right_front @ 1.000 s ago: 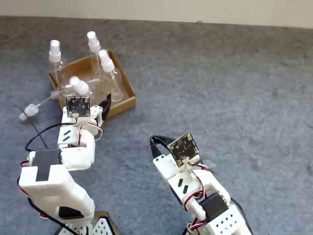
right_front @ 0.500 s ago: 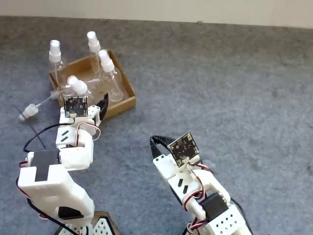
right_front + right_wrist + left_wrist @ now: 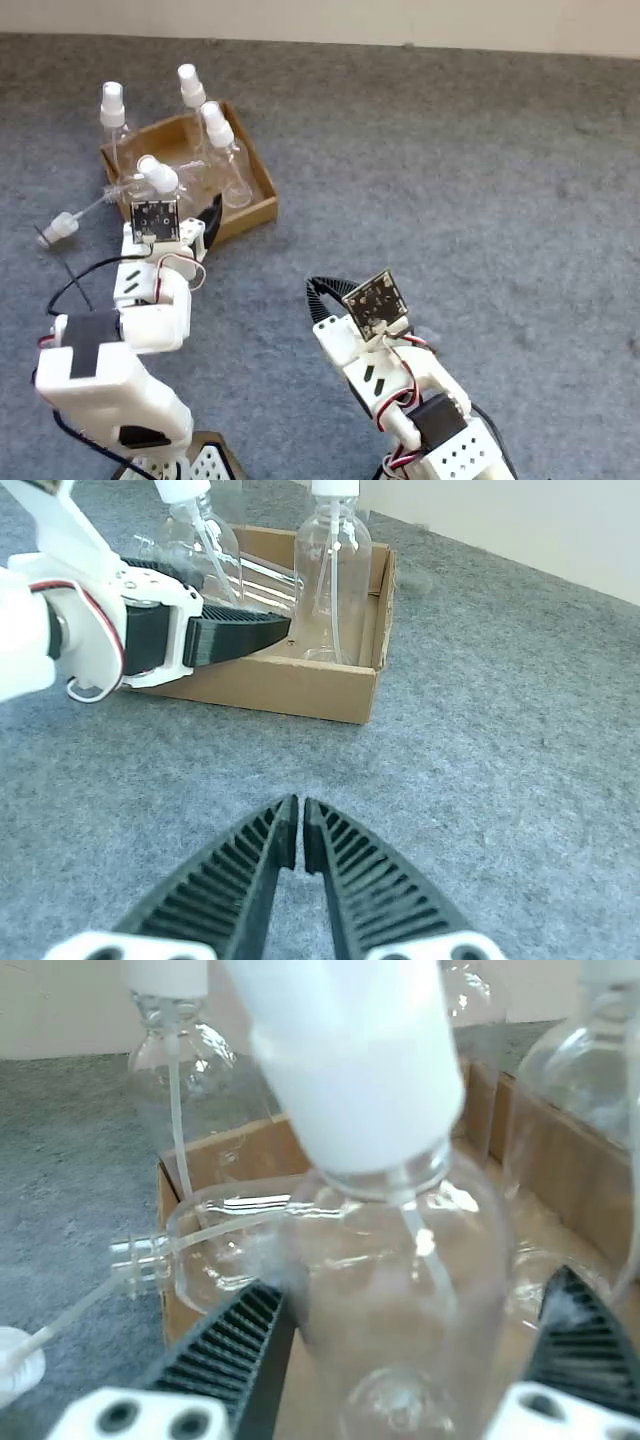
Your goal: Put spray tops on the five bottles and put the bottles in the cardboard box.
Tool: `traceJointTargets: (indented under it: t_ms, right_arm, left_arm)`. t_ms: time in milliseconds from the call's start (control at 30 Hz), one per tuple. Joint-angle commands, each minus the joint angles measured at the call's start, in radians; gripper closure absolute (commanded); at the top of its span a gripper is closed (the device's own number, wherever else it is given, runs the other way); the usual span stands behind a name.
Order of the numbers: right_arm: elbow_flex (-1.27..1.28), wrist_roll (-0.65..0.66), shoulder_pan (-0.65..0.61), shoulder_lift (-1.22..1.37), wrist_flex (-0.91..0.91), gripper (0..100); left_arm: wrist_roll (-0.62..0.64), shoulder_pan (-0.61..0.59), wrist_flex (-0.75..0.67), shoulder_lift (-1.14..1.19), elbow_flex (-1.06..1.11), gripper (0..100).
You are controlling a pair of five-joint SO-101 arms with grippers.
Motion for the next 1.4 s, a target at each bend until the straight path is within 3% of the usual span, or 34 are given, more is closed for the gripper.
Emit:
traceJointTargets:
  t_ms: [0, 500, 767, 867, 1000, 1100, 1200, 1367]
  right_arm:
    - [0.143, 0.008, 0.013, 0.001, 0.01, 98.4]
    - [0.143, 0.008, 0.013, 0.001, 0.012, 98.4]
    - [0.143, 0.008, 0.013, 0.001, 0.012, 98.4]
    - [0.143, 0.008, 0.013, 0.001, 0.012, 98.4]
    - [0.142, 0.006, 0.03, -0.007, 0.012, 98.4]
    - [0.136, 0.006, 0.111, -0.008, 0.012, 98.4]
    - [0.093, 0.006, 0.214, -0.01, 0.01, 98.4]
    - [-0.036, 0.006, 0.335, -0.01, 0.013, 98.4]
  left_arm:
    - [-0.008, 0.016, 0.049, -0.191, 0.062, 68]
    - [-0.003, 0.018, 0.887, -0.912, 0.139, 68]
    - [-0.008, 0.038, 1.525, -1.38, 0.096, 68]
    - [-0.008, 0.074, 1.714, -1.531, 0.085, 76]
    - [-0.009, 0.131, 1.878, -1.733, 0.093, 100]
    - [-0.008, 0.159, 2.007, -1.876, 0.094, 94]
    - [-0.009, 0.165, 2.12, -1.985, 0.087, 97]
    - [-0.009, 0.165, 2.173, -1.979, 0.093, 99]
